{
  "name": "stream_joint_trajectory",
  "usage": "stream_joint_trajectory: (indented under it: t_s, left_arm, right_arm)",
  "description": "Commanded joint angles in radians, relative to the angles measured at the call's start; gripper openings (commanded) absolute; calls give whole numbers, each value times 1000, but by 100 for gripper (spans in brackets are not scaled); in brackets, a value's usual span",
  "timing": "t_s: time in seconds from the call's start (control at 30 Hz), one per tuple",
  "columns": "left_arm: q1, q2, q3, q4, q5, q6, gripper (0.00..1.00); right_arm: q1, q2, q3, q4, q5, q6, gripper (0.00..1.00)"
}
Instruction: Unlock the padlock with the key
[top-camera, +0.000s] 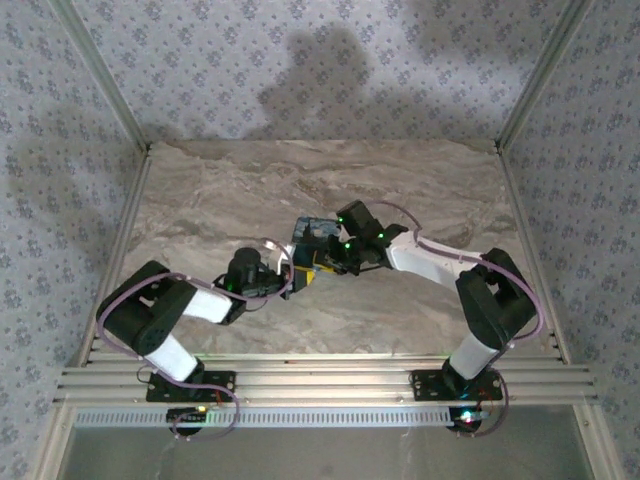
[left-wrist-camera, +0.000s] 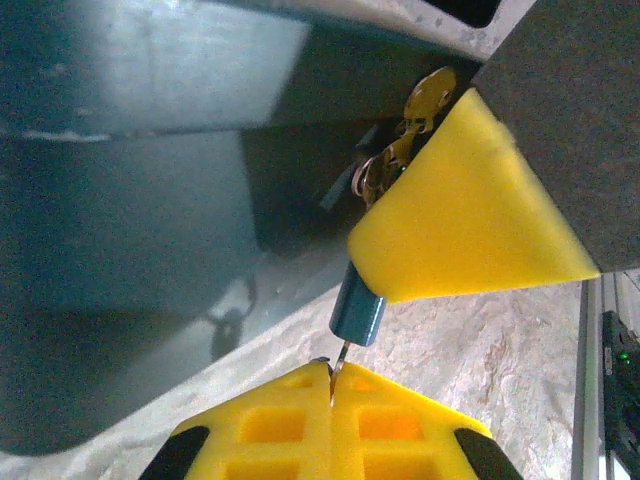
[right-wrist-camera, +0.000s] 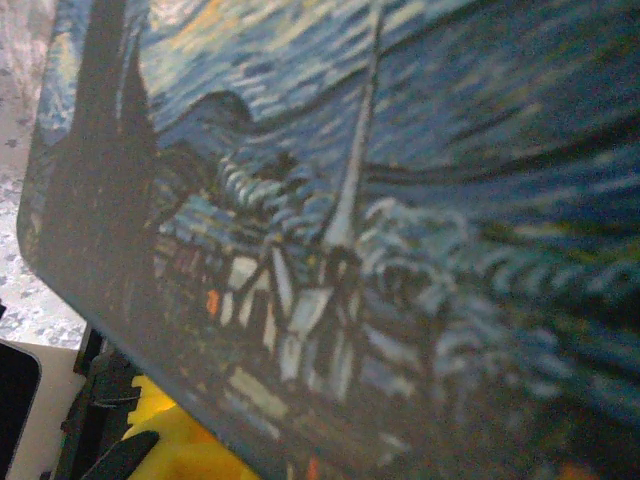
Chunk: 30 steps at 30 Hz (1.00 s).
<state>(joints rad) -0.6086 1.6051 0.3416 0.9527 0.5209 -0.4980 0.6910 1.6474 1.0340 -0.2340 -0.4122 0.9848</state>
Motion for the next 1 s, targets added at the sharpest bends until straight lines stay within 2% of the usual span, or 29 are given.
stream_joint_trajectory:
  t_s: [0.0, 0.13, 0.27, 0.47, 0.67, 0.97]
  left_arm:
    - [0, 55, -13, 48, -105, -17, 0]
    - [-14, 117, -35, 117, -139, -38, 0]
    - [-19, 147, -56, 160, -172, -51, 0]
    - [-24, 151, -77, 152, -176, -64, 0]
    - [-35, 111, -85, 108, -179, -74, 0]
    - [-40, 51, -63, 21, -150, -77, 0]
  right_arm:
    - [19, 18, -18, 8, 47, 18, 14]
    - [39, 19, -33, 30, 97, 28, 26]
    - [58, -9, -59, 42, 159, 40, 44]
    - [71, -107, -153, 121, 273, 79, 56]
    - [95, -176, -244, 249, 365, 110, 59]
    - [148, -59, -258, 451, 373, 161, 61]
